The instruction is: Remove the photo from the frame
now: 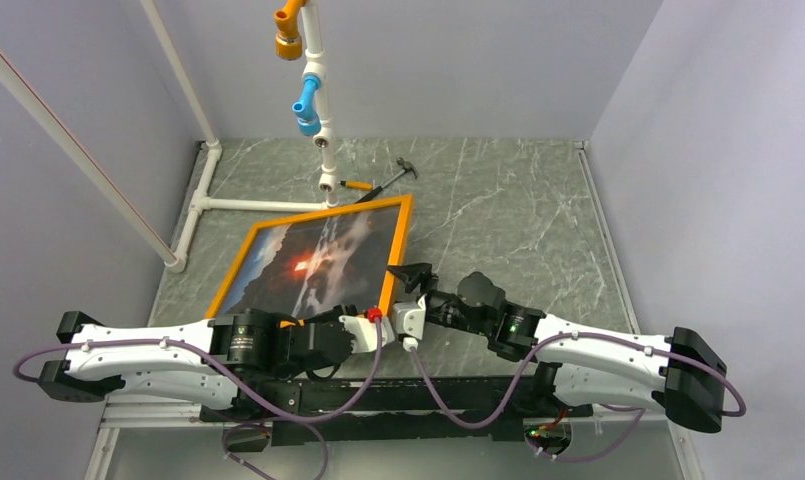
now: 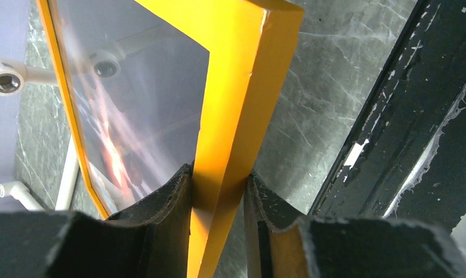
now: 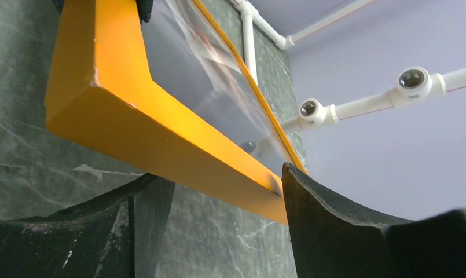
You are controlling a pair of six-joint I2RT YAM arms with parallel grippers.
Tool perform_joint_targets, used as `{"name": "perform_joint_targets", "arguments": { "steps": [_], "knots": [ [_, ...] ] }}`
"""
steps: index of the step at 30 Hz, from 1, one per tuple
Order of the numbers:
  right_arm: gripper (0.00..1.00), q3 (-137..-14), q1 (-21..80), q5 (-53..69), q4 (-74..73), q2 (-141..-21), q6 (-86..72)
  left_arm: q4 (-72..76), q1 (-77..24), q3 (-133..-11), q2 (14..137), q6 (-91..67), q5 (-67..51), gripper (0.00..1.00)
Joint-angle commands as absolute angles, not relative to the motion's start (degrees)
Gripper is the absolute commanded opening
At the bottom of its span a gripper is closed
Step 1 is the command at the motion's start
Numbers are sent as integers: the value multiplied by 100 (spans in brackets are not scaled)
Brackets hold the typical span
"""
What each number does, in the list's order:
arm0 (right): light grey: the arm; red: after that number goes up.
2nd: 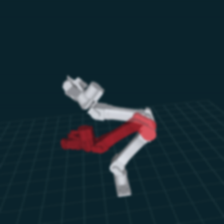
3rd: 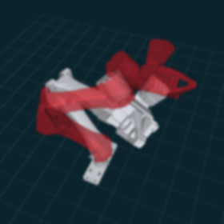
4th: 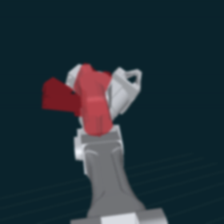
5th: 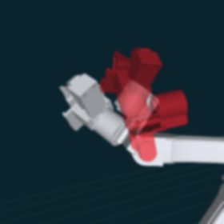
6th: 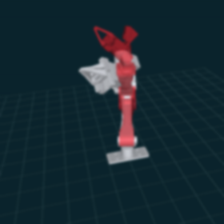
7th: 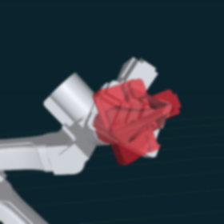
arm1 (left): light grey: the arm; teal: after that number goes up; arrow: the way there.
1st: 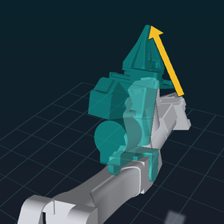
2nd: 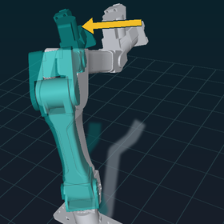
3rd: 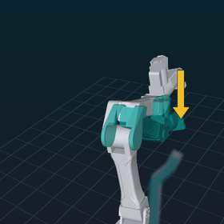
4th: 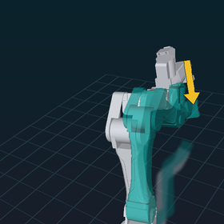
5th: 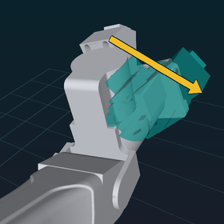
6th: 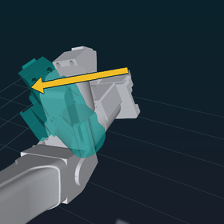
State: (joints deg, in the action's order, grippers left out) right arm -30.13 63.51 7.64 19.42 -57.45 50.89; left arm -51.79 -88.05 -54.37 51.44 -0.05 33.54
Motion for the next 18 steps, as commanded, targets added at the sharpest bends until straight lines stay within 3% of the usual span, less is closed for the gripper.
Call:
{"name": "perform_joint_targets", "arguments": {
  "steps": [1, 4, 8, 13, 16, 18],
  "knots": [
    [68, -3201, 6398, 1239, 2346, -5796, 5495, -4374, -8807, -5625, 5000, -550, 2572, 0],
    [69, -3053, 6435, 1257, 2756, -5847, 5533, -4335, -8811, -5610, 5005, -519, 2481, 0],
    [62, -3131, 6451, 1359, 2722, -5995, 5595, -4281, -8812, -5606, 4965, -485, 2445, 0],
    [30, -2999, 6451, 1394, 2905, -6074, 5505, -4167, -8807, -5569, 4881, -448, 2448, 1],
    [21, -2845, 6450, 1389, 3062, -6043, 5393, -4086, -8800, -5479, 4784, -492, 2564, 15],
    [17, -2789, 6450, 1367, 3030, -6031, 5343, -3998, -8798, -5406, 4677, -497, 2569, 37]
  ]
}}
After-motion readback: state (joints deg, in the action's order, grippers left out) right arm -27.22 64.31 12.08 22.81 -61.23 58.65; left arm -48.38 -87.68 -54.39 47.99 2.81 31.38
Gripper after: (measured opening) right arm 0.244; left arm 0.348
